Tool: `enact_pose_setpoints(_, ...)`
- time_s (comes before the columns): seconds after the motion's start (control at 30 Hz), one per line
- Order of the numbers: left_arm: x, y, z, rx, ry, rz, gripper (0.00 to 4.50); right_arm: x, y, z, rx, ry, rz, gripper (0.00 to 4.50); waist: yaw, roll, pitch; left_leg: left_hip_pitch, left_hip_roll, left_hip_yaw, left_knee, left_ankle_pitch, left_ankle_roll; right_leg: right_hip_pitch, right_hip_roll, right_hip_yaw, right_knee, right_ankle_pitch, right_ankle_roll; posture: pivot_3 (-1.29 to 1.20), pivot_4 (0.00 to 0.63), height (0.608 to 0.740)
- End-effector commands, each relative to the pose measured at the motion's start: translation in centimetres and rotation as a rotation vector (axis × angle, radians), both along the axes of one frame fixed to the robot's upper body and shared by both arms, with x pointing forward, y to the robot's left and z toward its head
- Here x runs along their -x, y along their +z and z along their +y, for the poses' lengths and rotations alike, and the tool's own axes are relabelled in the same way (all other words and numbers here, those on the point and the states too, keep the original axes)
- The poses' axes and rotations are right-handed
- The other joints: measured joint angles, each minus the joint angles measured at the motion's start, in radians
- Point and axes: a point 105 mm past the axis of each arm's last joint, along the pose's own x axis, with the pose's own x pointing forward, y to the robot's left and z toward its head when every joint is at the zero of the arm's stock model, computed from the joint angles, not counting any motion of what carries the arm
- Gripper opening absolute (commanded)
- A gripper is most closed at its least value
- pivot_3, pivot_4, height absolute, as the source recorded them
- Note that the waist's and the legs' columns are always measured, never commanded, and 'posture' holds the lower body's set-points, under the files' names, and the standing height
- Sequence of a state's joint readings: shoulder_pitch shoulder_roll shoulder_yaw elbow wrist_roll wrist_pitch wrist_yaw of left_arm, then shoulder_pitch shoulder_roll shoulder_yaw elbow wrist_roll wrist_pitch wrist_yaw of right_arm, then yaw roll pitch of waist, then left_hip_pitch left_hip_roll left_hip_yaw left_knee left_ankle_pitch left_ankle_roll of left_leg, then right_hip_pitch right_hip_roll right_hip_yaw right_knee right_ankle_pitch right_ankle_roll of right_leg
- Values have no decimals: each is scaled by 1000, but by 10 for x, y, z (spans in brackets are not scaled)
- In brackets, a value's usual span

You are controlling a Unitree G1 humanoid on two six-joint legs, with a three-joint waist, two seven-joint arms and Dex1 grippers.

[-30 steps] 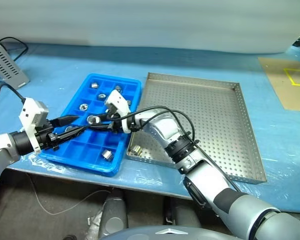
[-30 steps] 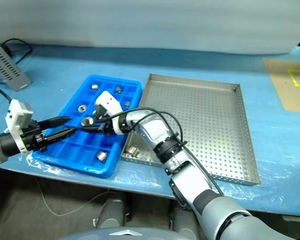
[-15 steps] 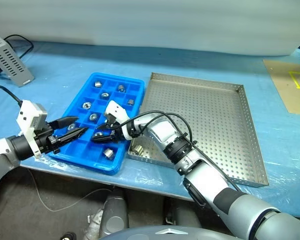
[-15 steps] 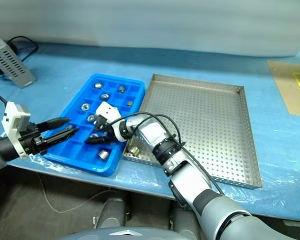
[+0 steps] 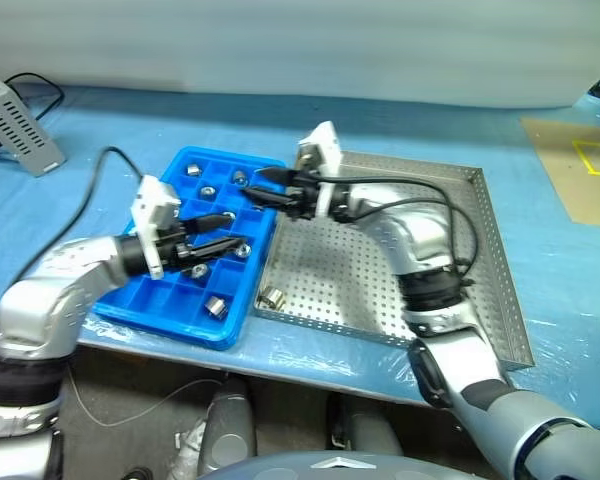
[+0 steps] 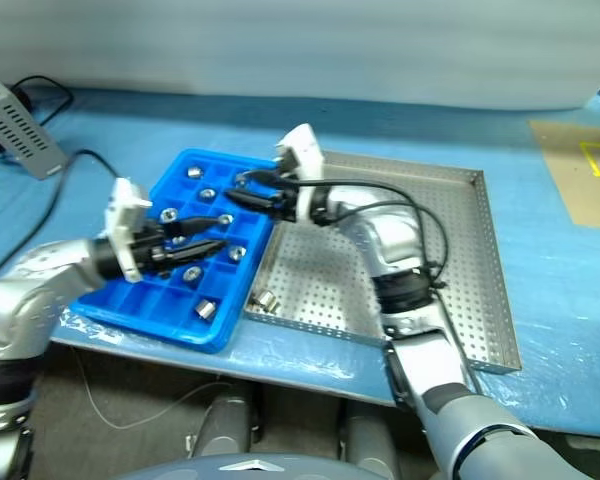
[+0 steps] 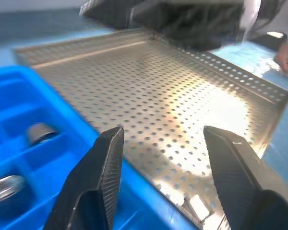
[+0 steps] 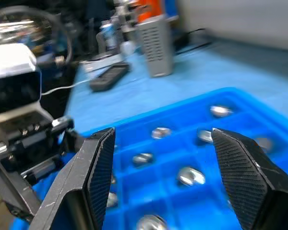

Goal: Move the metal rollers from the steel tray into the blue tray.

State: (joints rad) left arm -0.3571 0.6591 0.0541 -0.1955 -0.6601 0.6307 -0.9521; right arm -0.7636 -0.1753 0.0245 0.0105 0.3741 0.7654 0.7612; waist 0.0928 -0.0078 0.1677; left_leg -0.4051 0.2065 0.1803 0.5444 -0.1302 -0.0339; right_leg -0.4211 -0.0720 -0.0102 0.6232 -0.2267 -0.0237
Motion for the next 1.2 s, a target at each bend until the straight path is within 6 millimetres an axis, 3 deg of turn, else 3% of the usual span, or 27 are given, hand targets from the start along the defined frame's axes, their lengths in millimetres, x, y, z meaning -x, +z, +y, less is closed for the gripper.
enact_pose_setpoints(0.03, -5, 8, -15, -8, -91, -57, 2745, 8, -1, -24, -3, -74, -11, 3328, -17, 0, 0, 0, 0, 0, 0, 0, 0, 0, 0, 0, 0, 0, 0, -192, 150, 740)
enact_pose_setpoints(0.2, -14, 8, -19, -17, -141, -56, 2745, 52, -40, -43, 111, 44, 93, 3328, -55, 0, 0, 1, 2, 0, 0, 0, 1, 0, 4, 1, 0, 0, 0, -215, 150, 740)
enact_pose_setpoints(0.3, -19, 8, -17, -32, -151, -57, 2745, 69, -58, -49, 186, 137, 139, 3328, -63, 1, 0, 1, 3, 0, 0, -1, 2, 0, 5, 1, 0, 0, -1, -258, 150, 740)
enact_pose_setpoints(0.6, -16, 5, -8, -47, -125, -48, 2745, 66, -62, -17, 186, 259, 160, 3328, -72, 1, 0, 4, 5, 1, 7, -3, 5, 3, 5, 1, 1, 0, -9, -197, 150, 740)
enact_pose_setpoints(0.8, -9, 3, 3, -49, -67, -38, 2745, 68, -66, -7, 184, 306, 204, 3328, -52, 1, 0, 1, 5, 1, 8, -3, 6, 2, 5, 0, -1, 0, -9, -140, 150, 740)
enact_pose_setpoints(0.9, -5, 2, 3, -48, -55, -39, 2745, 55, -66, -8, 220, 259, 174, 3328, -46, 2, 1, 0, 5, 1, 8, -3, 6, 2, 5, -1, 0, 0, -9, -121, 150, 740)
enact_pose_setpoints(1.0, -5, 3, 3, -41, -38, -44, 2745, 36, -73, -25, 256, 160, 173, 3328, -41, 2, 1, 0, 4, 1, 9, -3, 6, 2, 4, -1, 0, 0, -9, -106, 150, 740)
enact_pose_setpoints(1.2, -3, 2, 4, -36, -21, -43, 2745, 8, -99, -98, 271, -123, 227, 3328, -16, 2, 1, 0, 2, 1, 10, -3, 6, 4, 3, -1, 0, 0, -9, -105, 150, 740)
